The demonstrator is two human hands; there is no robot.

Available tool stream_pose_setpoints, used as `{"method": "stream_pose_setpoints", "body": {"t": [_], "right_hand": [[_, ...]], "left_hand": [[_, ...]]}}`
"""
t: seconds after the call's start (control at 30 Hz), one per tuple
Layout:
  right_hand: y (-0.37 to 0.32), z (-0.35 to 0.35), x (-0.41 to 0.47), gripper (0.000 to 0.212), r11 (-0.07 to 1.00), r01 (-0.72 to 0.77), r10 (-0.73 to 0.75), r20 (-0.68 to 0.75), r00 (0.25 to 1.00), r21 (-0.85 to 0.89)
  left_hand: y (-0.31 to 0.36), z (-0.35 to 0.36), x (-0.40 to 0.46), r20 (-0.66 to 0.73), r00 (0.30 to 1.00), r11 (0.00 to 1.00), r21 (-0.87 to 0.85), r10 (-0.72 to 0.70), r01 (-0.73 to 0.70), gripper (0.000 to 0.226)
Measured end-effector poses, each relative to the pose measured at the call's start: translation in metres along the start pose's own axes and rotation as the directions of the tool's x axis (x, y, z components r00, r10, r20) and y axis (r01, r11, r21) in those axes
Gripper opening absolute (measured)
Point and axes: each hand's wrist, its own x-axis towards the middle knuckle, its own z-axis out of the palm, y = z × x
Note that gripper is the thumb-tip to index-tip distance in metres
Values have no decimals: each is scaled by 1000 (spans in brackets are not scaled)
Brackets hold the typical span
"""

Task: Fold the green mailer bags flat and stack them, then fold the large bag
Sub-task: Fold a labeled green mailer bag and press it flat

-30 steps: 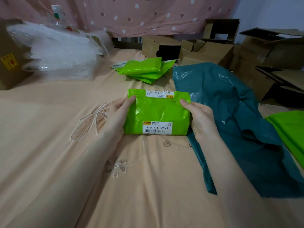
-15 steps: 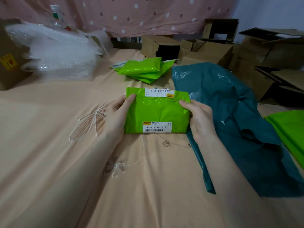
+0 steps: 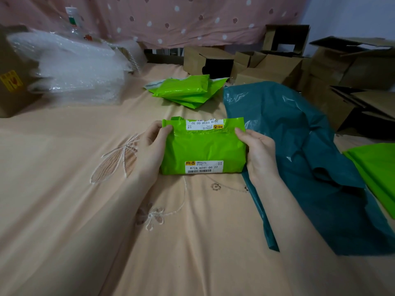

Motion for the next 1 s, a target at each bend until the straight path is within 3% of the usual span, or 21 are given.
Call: {"method": "stream_pose_setpoints", "body": {"t": [0.13, 0.6, 0.73, 1.0], "right_hand": [[1, 0, 1, 11, 1000, -9, 9, -35, 999, 18], [8, 2, 7, 15, 1000, 7, -4, -162, 987, 19], [7, 3, 5, 6, 999, 39, -34, -159, 987, 24], [9, 5, 4, 11, 995, 96, -94, -185, 978, 5]], "left_hand": [[0, 0, -2, 36, 997, 998, 9, 67, -68, 17], [1, 1, -2, -77, 997, 1000, 4, 17, -16, 26], [1, 1, -2, -117, 993, 1000, 13, 29, -28, 27], [1, 1, 0, -229, 968, 994, 73, 101, -86, 14]]}}
